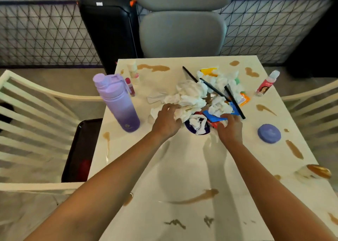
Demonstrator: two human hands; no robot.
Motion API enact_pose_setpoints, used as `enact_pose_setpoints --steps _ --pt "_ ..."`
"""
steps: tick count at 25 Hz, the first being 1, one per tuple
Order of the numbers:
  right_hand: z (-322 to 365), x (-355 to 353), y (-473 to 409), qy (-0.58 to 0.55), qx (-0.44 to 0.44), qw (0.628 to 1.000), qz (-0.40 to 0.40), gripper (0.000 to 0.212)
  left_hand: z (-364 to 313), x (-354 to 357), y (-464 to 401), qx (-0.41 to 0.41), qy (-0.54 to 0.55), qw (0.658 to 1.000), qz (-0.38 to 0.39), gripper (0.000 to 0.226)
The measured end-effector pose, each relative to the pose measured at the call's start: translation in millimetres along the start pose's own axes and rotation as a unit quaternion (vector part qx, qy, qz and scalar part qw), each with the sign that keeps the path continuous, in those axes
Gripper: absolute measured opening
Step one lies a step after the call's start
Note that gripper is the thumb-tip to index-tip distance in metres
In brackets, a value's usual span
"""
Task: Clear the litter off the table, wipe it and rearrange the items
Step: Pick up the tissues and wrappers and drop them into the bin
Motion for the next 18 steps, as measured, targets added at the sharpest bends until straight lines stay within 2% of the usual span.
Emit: enact_pose_setpoints --steps 5,9,12,15,18 --pt "-9 -7 -49 0.087 -0.032 0.996 0.003 0.039 -34 5 -48 0.042 -0.089 0.994 -0.044 0.058" --pt "-12 6 -79 0.168 -0.038 0.98 0.099 0.048 -54 12 -82 0.102 -0.204 0.973 -0.034 0.07" --pt "-18 19 -88 0.194 -0.022 0.968 0.16 0.05 -52 25 -95 0.073 -0.286 0.955 0.012 0.076" --pt "-25 27 -91 0.182 -0.022 0.972 0.148 0.038 -37 39 -96 0.044 -0.247 0.967 0.051 0.073" --pt "-29 27 -88 0.104 -0.016 0.988 0.109 0.026 -29 37 -89 0.046 -0.181 0.982 0.028 0.078"
Point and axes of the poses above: each hand's wrist, its own y-axis away from the middle knuckle, its own x-axis out of the palm, z = x × y, the point moved 4 cm from there along -y, towards the middle knuckle, and after that the axes turned 6 degrees about z, right-handed, at the moved point
